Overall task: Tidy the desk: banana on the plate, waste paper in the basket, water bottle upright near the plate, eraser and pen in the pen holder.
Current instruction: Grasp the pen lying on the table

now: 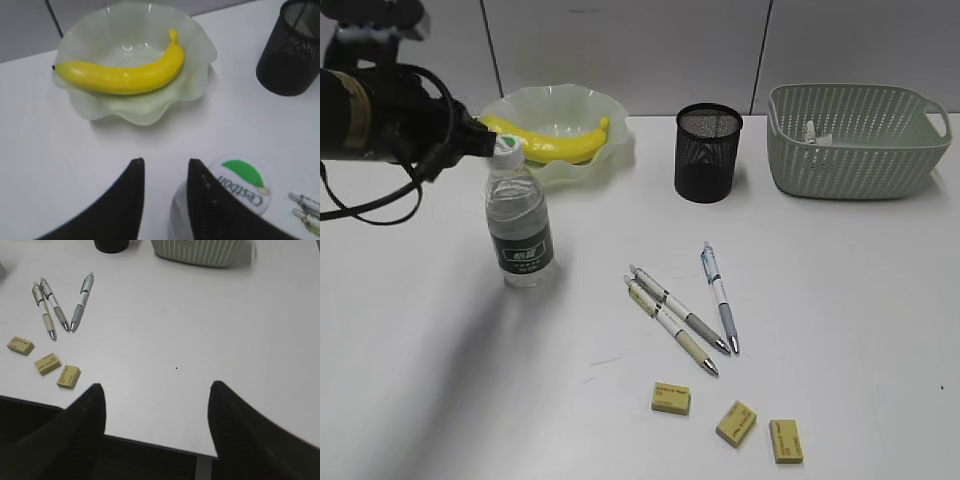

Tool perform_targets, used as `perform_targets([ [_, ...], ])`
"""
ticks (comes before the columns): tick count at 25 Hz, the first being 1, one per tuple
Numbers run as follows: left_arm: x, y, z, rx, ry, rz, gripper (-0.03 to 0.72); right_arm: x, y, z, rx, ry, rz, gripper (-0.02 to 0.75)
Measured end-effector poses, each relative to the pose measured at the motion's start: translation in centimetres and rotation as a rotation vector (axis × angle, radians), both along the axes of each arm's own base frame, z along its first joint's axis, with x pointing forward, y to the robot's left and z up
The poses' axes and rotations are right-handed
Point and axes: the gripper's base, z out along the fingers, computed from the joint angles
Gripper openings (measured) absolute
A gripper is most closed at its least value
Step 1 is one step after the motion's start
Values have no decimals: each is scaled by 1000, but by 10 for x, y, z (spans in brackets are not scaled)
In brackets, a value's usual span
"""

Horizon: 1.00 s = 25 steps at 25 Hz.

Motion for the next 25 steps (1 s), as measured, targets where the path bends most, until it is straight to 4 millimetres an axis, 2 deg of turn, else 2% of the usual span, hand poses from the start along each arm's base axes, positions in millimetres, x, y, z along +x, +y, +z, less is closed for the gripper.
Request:
perform_targets([
  [2,-8,7,21,-8,-52,26,312,0,0,0,0,-1,0,509],
  [5,-25,23,49,6,-114,106,392,0,0,0,0,0,0,509],
  [7,-44,40,63,25,-138,179,431,0,0,0,0,-2,0,509],
  [10,-89,67,75,46,-148,246,452,1,0,0,3,-12,-1,509],
  [14,-156,95,76,61,-44,228,458,6,1,-1,19,-47,-9,509],
  [19,-228,112,78,-5,34,93,458,9,1,-2,38,-55,-19,509],
  [23,-269,129,60,-15,-24,52,457,9,1,-2,41,-62,-20,509],
  [25,-283,134,53,-41,-66,42,457,9,2,-1,49,-63,-18,508],
])
